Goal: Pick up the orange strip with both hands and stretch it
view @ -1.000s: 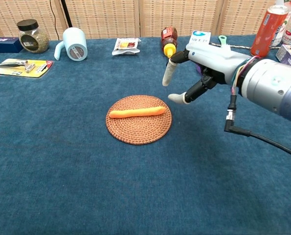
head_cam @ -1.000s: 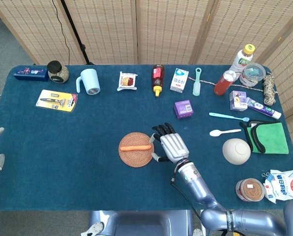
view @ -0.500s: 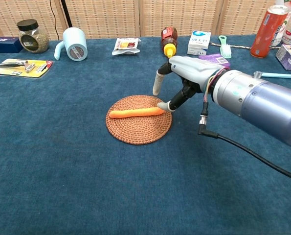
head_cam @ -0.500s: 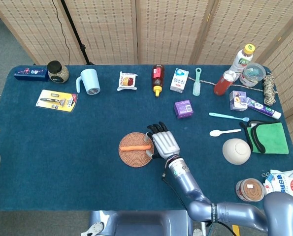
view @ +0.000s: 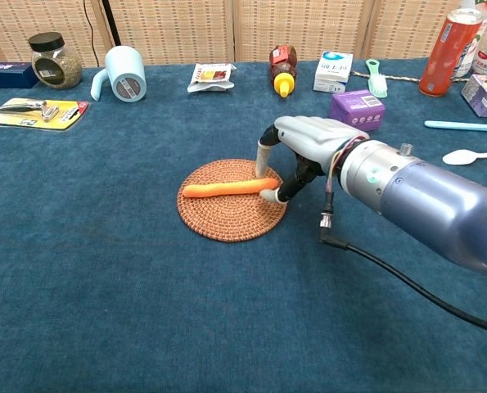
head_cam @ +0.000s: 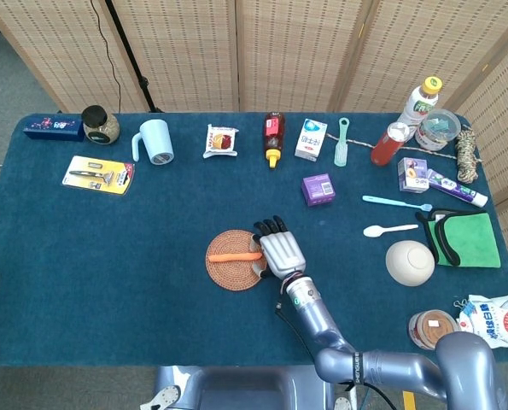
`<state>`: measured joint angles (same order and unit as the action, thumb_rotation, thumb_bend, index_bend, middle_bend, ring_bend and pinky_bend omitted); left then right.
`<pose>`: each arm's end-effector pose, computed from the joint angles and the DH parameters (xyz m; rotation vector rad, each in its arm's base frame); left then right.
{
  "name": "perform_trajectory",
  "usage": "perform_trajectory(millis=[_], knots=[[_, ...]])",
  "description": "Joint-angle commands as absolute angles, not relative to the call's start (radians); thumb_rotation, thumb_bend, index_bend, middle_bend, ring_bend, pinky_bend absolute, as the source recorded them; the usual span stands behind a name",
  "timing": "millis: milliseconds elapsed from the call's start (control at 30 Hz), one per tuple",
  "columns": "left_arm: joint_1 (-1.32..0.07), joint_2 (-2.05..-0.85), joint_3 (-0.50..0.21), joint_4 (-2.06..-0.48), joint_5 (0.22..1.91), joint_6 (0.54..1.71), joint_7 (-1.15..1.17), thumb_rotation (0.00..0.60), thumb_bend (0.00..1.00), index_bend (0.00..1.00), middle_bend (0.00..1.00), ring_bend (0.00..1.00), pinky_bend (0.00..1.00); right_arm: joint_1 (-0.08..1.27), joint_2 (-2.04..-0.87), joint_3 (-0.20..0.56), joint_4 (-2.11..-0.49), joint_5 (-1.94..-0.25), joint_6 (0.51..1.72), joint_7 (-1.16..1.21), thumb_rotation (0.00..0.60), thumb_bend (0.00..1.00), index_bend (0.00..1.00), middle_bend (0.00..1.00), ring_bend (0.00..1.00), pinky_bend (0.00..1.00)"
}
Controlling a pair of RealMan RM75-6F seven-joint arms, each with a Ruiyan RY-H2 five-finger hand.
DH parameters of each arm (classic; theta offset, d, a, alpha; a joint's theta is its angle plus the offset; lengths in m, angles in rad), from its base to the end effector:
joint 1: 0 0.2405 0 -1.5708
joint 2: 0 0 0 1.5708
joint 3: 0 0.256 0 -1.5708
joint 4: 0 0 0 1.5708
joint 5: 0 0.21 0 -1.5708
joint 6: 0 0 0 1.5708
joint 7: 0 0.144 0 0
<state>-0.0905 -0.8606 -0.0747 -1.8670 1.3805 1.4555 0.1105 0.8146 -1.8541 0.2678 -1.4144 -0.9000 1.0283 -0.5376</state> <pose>-0.2874 0.1836 0.2193 -1.3424 -0.8661 -0.7745 -0.0833 -0.3278 -0.0891 1.8027 -1.1101 0.9707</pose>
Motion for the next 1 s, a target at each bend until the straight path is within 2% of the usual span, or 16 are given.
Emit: perform_trajectory(millis=[33,700,1000], knots=[[-0.088,-0.861,-0.074,-1.863,1.38,1.457,0.106,0.6,0.45,0.15,0.05,0.07,0.01,0.818,-1.864,0.268,-1.404,-0.9,1.031,-0.537,0.6,0.35,0.45,0.17,0.1,0.0],[-0.077,-0.851,-0.072,-1.856,1.379,1.47,0.087,0.6,0.45,0.15,0.05,0.07,0.02,0.811,-1.909,0.262,-1.335,-0.951,1.062,-0.497,0.6,0.35,0.47,0.2,0.1,0.0],[-0.072,-0.849,-0.072,-1.857,1.374,1.474,0.086,0.6,0.45,0.15,0.05,0.07,0.01,0.806,-1.928,0.26,-1.3,-0.963,1.057,-0.481,0.6,0.36,0.52,0.23,0.13,0.0]])
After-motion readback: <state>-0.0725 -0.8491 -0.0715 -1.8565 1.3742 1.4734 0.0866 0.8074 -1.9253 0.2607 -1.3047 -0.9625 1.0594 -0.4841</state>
